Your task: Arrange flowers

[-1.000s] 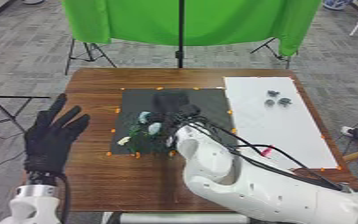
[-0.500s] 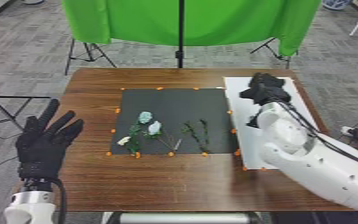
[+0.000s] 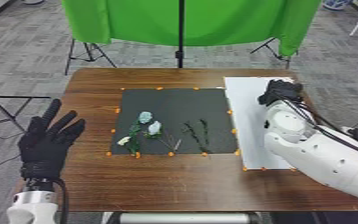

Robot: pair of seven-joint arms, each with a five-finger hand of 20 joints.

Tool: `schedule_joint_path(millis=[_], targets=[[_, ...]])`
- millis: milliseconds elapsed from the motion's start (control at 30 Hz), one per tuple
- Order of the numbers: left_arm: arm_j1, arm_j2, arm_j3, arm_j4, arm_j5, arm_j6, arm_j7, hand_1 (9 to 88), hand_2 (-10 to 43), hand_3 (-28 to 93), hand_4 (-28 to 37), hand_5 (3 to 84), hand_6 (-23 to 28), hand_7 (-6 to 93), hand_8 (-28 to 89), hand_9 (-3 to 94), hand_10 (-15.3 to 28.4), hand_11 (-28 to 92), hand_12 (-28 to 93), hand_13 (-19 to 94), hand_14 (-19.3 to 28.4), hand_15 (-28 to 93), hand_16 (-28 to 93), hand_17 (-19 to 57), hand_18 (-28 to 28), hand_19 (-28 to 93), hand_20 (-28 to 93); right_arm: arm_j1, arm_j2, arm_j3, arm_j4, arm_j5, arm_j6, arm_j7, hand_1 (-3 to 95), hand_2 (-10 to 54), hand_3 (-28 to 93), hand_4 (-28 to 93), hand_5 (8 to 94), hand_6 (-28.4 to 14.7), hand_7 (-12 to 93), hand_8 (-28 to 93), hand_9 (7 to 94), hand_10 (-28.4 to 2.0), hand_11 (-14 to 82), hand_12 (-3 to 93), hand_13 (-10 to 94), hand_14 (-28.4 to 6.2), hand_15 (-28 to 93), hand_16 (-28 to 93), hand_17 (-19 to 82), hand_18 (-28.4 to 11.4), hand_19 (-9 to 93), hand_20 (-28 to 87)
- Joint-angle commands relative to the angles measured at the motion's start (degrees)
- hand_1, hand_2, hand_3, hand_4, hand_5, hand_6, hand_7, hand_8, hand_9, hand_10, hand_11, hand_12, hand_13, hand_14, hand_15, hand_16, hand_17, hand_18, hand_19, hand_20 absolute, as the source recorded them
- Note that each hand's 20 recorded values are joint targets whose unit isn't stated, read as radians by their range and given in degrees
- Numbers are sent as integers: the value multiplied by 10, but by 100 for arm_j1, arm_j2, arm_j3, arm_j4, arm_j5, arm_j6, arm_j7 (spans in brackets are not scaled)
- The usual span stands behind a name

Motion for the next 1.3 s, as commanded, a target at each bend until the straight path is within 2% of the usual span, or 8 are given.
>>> schedule_joint_path(millis=[33,233,300,400,700,867,933,1300], targets=[[13,-106,-11,6,57,-46,-108,152,100,719,-283,302,35,123,-111,293,180,198,109,233,284,486,-71,-82,284,490,269,-81,-268,-46,140,13,-387,149,376,-95,799,-283,618,34,165,-143,620,-145,259,150,503,-138,749,102,155,-249,797,524],[-48,-74,31,29,46,-47,-104,153,100,718,-283,301,35,124,-112,293,179,198,109,232,284,487,-72,-82,284,490,270,-178,-385,-108,417,-80,-159,285,459,-95,768,-282,693,41,165,-102,710,-125,241,163,586,-102,712,167,204,-250,822,527],[-48,-74,28,25,46,-49,-96,152,99,720,-283,301,35,124,-112,292,179,198,109,232,284,487,-72,-82,284,490,270,-164,-380,-240,474,-171,103,320,561,-95,678,-283,768,36,172,-37,808,-86,138,273,657,-51,656,255,258,-230,844,500],[-61,-59,30,23,35,-42,-96,155,99,719,-283,302,35,124,-112,292,178,199,109,232,284,487,-72,-83,284,490,271,-260,-330,-187,390,-289,523,250,630,-95,636,-283,861,34,191,12,925,-46,113,339,773,-7,606,301,334,-195,873,464],[32,-85,-61,-40,97,-58,-160,153,98,725,-283,301,36,125,-113,292,179,200,108,232,284,487,-72,-82,284,491,270,-21,-37,-203,-741,-584,1810,-223,624,-95,662,-283,883,30,184,20,937,-41,129,334,803,-3,587,313,361,-194,879,458],[17,-80,-79,-47,111,-40,-189,157,99,723,-283,301,36,125,-112,292,179,199,107,232,284,488,-72,-82,284,491,269,-186,-660,-30,-1277,-455,1735,-672,618,-95,676,-283,883,28,182,23,937,-45,129,335,800,-4,587,322,357,-197,882,460],[-10,-138,-75,-36,117,-63,-234,157,99,723,-283,302,37,125,-112,292,179,199,107,232,284,489,-72,-82,284,492,269,-277,-1032,-38,-1264,-536,1525,-848,614,-95,684,-283,883,27,182,24,937,-47,129,337,794,-7,594,326,346,-201,881,462],[-71,-58,-44,-23,126,-68,-281,158,100,724,-283,303,38,125,-112,292,180,201,109,231,284,489,-74,-82,284,494,267,-464,-2063,-446,-988,-784,878,-1097,597,-95,704,-283,862,27,196,21,930,-57,110,352,755,-15,620,320,308,-216,868,475]])
